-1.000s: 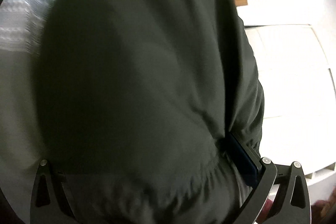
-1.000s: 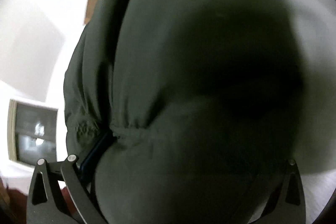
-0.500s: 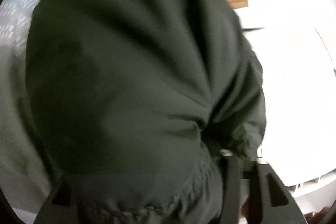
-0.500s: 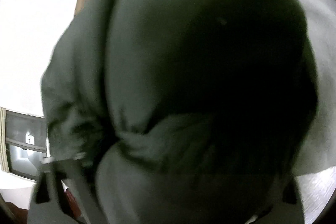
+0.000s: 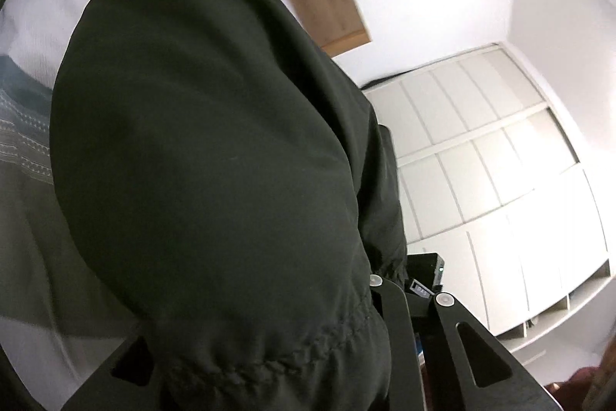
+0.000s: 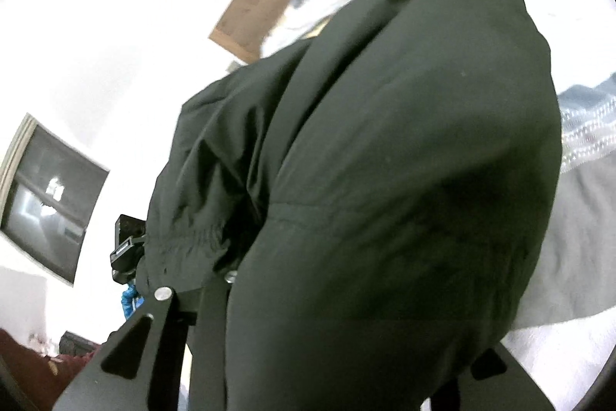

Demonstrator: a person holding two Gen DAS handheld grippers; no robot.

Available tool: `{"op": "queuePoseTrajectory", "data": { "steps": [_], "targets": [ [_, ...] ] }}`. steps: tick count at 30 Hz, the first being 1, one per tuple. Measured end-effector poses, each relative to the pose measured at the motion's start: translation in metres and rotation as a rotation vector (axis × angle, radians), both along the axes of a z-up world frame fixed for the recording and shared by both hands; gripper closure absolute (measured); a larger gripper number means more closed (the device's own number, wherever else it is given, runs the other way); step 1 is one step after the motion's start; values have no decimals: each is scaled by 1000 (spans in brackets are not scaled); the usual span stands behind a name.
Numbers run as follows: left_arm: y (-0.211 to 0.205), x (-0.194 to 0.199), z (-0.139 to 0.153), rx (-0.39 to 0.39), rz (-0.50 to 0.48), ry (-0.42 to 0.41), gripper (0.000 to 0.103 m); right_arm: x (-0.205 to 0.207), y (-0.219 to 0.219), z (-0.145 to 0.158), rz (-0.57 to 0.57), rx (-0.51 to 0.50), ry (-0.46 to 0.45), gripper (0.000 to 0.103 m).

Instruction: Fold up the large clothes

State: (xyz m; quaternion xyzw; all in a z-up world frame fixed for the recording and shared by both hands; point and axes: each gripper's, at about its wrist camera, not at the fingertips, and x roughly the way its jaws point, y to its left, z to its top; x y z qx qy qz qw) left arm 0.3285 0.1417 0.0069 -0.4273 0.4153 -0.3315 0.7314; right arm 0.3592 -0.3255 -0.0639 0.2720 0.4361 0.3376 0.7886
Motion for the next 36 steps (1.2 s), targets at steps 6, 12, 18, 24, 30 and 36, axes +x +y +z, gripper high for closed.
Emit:
{"op": "queuePoseTrajectory", "data": {
  "steps": [6, 12, 18, 24, 30, 36],
  "targets": [
    [5, -68, 23, -14, -11, -8, 86, -54, -12, 16, 17, 75, 7, 78],
    [-7, -96, -52, 234, -22, 150, 82, -85, -26, -53, -51, 41, 156, 77],
    [-11, -105, -83, 445, 31, 227, 57, -90, -39, -105, -159, -112, 272, 54],
    [-7, -78, -59, 511, 78, 200, 40, -99, -50, -82, -250, -173, 239, 30],
    [15, -76, -52, 526, 106, 201, 38, -101, -73, -75, -291, -222, 230, 27],
    [44, -68, -56, 512, 142, 203, 37, -111, -124, -72, -296, -280, 192, 27]
  ]
}}
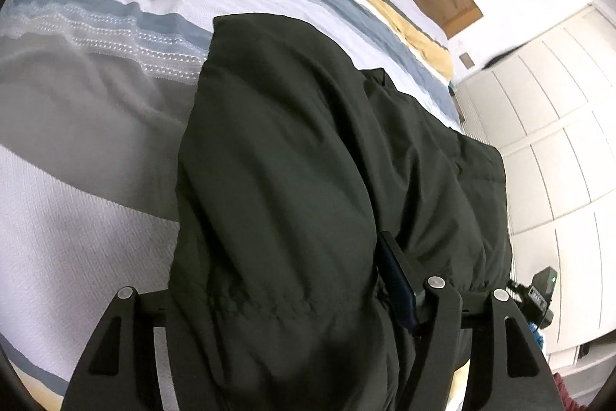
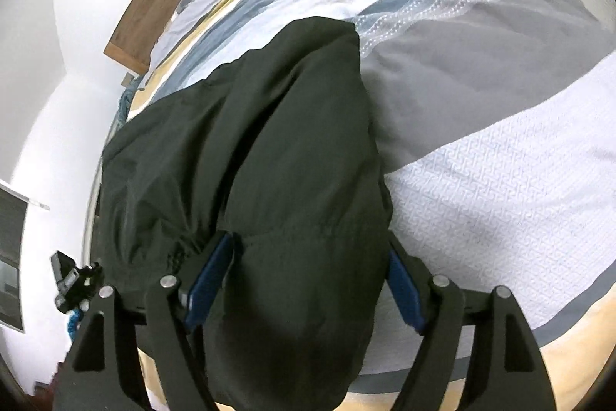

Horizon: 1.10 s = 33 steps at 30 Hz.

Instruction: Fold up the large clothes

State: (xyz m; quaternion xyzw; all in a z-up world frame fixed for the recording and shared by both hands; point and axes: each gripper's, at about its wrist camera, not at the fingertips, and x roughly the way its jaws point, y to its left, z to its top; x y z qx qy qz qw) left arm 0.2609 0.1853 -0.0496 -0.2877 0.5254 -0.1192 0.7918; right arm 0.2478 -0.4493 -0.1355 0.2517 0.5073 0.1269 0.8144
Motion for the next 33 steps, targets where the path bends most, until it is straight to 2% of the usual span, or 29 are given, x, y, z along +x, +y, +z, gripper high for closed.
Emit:
{"op": "queuePoseTrajectory", "data": {
  "steps": [4, 7, 13, 17, 23, 30, 32, 33],
  "targets": [
    [7, -9, 4, 43, 32, -24, 36, -4, 16, 6, 10, -95, -28, 27],
    [5, -15, 11, 74, 23, -53, 35, -12, 22, 11, 6, -129, -56, 27],
    [3, -3, 7, 6, -11, -50, 28, -16, 35, 12, 13, -127, -68, 27],
    [7, -3, 3, 24, -7, -58, 28, -12, 39, 6, 17, -136, -91, 27],
    [10, -22, 14, 85, 67, -120, 26, -27, 36, 7, 11, -197, -154, 27],
    [1, -37, 43, 161, 185, -197, 22, -39, 23, 33, -10, -234, -246, 27],
    [-2, -42, 47, 193, 217, -218, 14, -45, 21, 40, -10, -250, -265, 27],
    [-2, -44, 49, 199, 243, -234, 4, -50, 20, 42, -8, -249, -274, 27]
  ]
}}
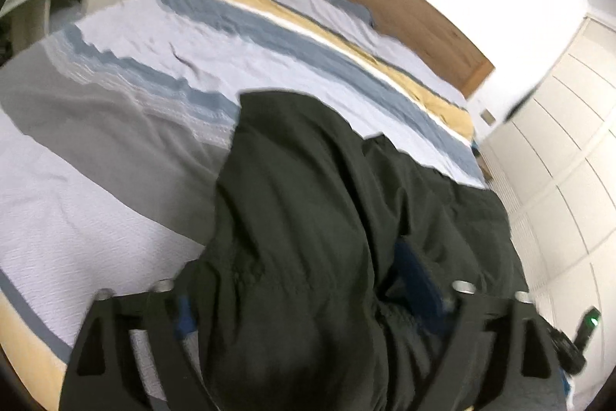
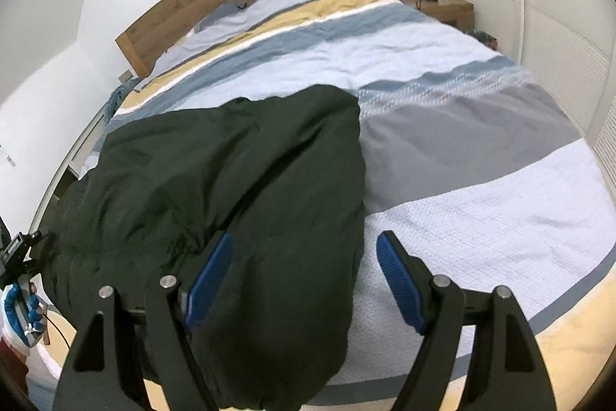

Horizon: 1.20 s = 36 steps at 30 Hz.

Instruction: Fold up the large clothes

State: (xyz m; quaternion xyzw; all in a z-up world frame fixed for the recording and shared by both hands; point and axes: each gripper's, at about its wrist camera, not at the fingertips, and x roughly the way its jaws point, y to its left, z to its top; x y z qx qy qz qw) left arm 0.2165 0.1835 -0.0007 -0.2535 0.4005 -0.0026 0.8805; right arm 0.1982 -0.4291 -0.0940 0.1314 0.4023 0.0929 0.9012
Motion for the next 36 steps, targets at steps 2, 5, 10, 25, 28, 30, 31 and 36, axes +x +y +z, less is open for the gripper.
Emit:
{"op": "queuePoseTrajectory", "data": {
  "steps": [2, 5, 10, 25, 28, 30, 31, 36],
  "targets": [
    [5, -1, -1, -38, 26, -22, 1, -10, 0, -2, 5, 6, -3, 27],
    [17, 7, -3, -52, 40, -21, 1, -26, 0, -11, -4, -22, 5, 26],
    [10, -13, 10, 83, -1, 13, 1, -62, 5, -17, -57, -32, 13, 26],
    [-88, -113, -25, 278, -127, 95, 1, -137, 72, -40, -37, -146, 47, 26],
    [-98, -116, -31, 279, -136, 93, 1, -143, 82, -48, -37, -153, 54, 26],
    [-103, -114, -36, 278, -142, 101, 1, -146, 87, -50, -42, -153, 56, 26],
    [-105, -114, -40, 281, -147, 110, 1, -147, 89, -52, -44, -156, 58, 26],
    [-119, -116, -52, 303, -190, 128, 1, -153, 103, -54, -44, -164, 58, 26]
  ]
}}
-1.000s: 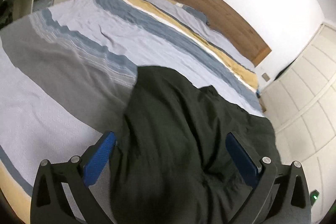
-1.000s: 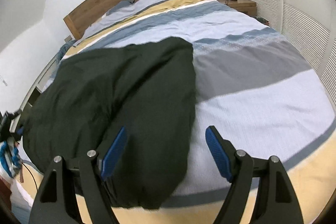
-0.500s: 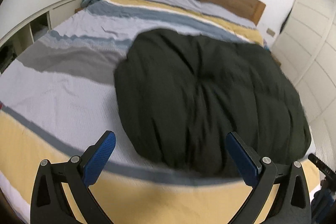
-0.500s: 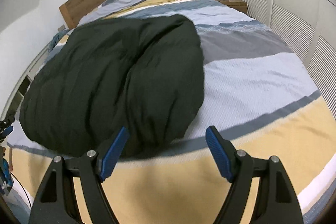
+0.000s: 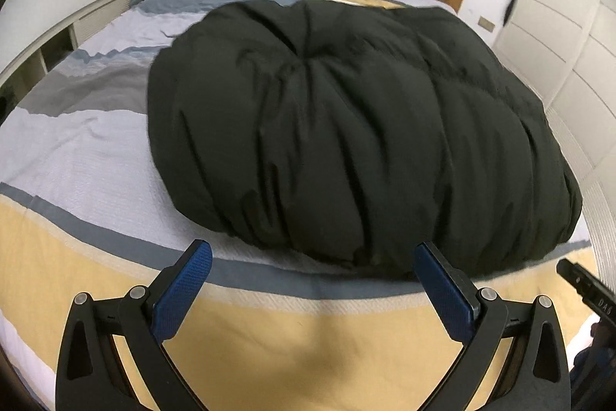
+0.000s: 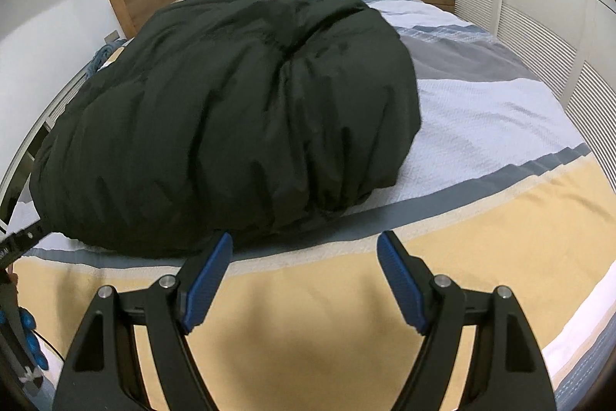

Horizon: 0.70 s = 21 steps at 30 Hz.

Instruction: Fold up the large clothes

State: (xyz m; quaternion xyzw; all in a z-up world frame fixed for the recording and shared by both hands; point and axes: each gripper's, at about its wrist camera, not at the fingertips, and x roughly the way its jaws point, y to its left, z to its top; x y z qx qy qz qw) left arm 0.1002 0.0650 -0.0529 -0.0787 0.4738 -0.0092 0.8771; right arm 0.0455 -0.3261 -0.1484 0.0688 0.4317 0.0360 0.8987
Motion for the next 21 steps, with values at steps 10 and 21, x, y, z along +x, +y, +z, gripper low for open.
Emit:
{"op": "queuePoseTrajectory", "data": {
  "steps": [10, 21],
  "targets": [
    [-17, -4, -11, 19, -80, 26, 1, -7, 34, -1, 22, -56, 0, 26],
    [-15, -13, -19, 27, -107, 21, 1, -10, 62, 0, 58, -73, -13, 26]
  ]
}}
